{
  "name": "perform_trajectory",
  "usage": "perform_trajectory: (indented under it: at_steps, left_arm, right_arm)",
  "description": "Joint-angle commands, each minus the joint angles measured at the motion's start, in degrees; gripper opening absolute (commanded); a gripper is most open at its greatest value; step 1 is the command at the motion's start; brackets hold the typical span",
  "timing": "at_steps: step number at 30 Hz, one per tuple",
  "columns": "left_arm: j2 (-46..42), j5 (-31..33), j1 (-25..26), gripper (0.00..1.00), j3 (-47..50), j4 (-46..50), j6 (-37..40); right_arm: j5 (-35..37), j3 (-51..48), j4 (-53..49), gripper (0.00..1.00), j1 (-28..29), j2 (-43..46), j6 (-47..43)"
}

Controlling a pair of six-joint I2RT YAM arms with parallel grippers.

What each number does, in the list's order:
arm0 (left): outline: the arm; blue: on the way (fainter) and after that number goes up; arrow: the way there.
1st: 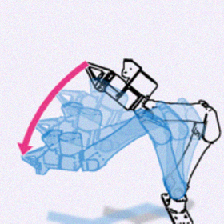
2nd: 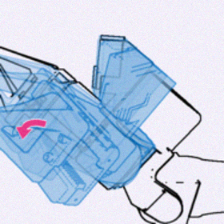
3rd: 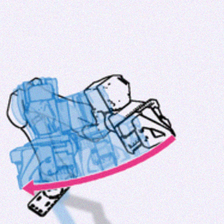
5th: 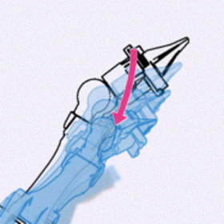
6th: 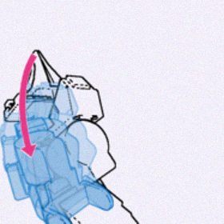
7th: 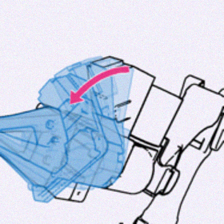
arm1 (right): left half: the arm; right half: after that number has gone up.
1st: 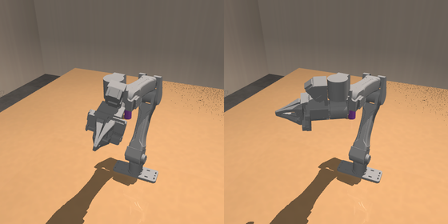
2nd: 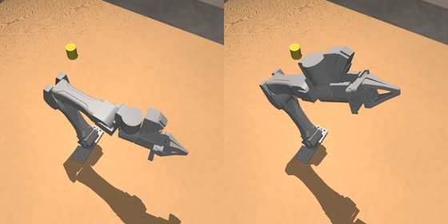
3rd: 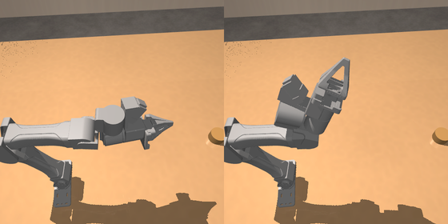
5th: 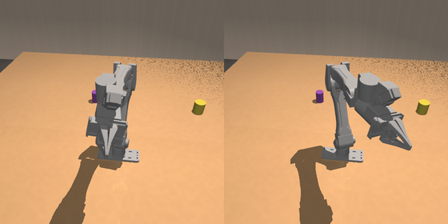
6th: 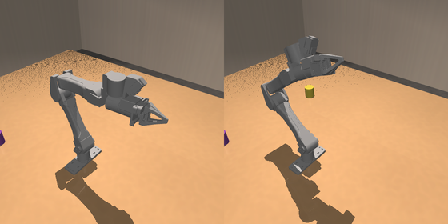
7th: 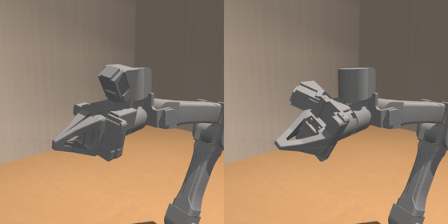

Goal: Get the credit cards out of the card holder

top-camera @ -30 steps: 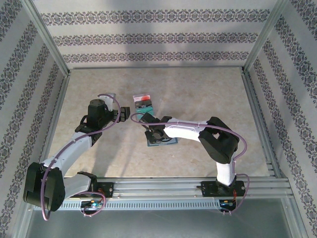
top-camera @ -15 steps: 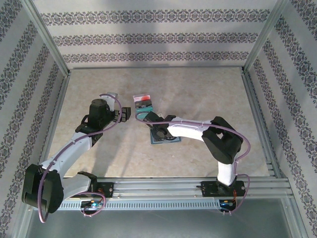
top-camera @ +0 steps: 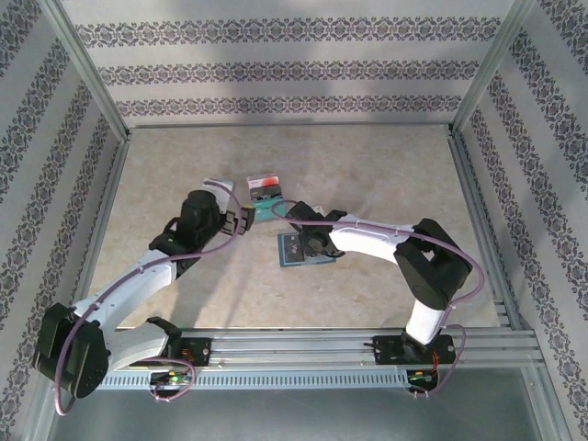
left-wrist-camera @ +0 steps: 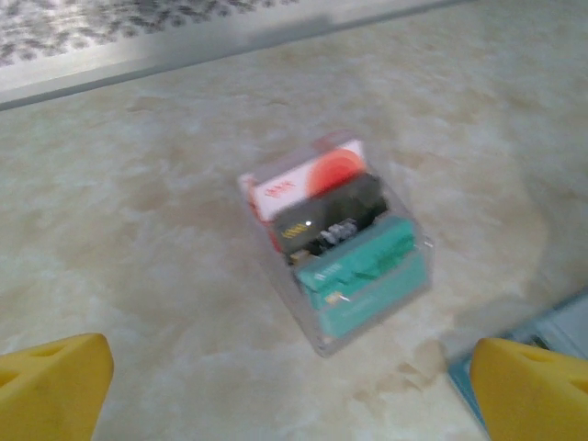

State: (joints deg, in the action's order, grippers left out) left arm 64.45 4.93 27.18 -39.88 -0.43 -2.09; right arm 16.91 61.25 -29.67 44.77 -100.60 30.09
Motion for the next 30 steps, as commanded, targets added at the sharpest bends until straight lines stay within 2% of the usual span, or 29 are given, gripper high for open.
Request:
perform_trajectory:
  at_steps: [1,7,13,15,20,22,30]
  left_arm:
    - [2.13,7.1,6.17,0.98,-1.47,1.85,3.08]
    - [8.94,7.86,14.81,0.9,-0.33,-2.44,-0.23]
    - [16.5,4.54,18.36,0.84,-1.56,-5.27,-4.1]
    - [18.48,3.9,18.78,0.82,-1.67,-6.07,-5.36]
    - [21.75,2.41,18.72,0.7,-1.16,-9.7,-9.35]
    - [23.17,1.66,18.4,0.61,-0.74,-11.79,-11.6]
    - [29.16,-6.01,14.81,0.4,-1.14,-17.67,-18.94]
  right_arm:
    - [0.42,-2.39,0.94,0.35,-1.24,2.3,0.46]
    - [-0.12,-6.07,1.71,0.34,-3.31,4.94,0.76]
    - [-0.47,-10.37,1.83,0.33,-5.91,11.17,1.63]
    - [-0.64,-11.51,1.72,0.33,-6.64,13.78,2.03]
    - [-3.57,-13.51,2.61,0.32,-8.12,20.07,3.14]
    - [-6.36,-13.53,3.6,0.32,-8.3,21.58,3.3]
    - [-19.75,-10.73,9.0,0.29,-8.32,16.94,5.43]
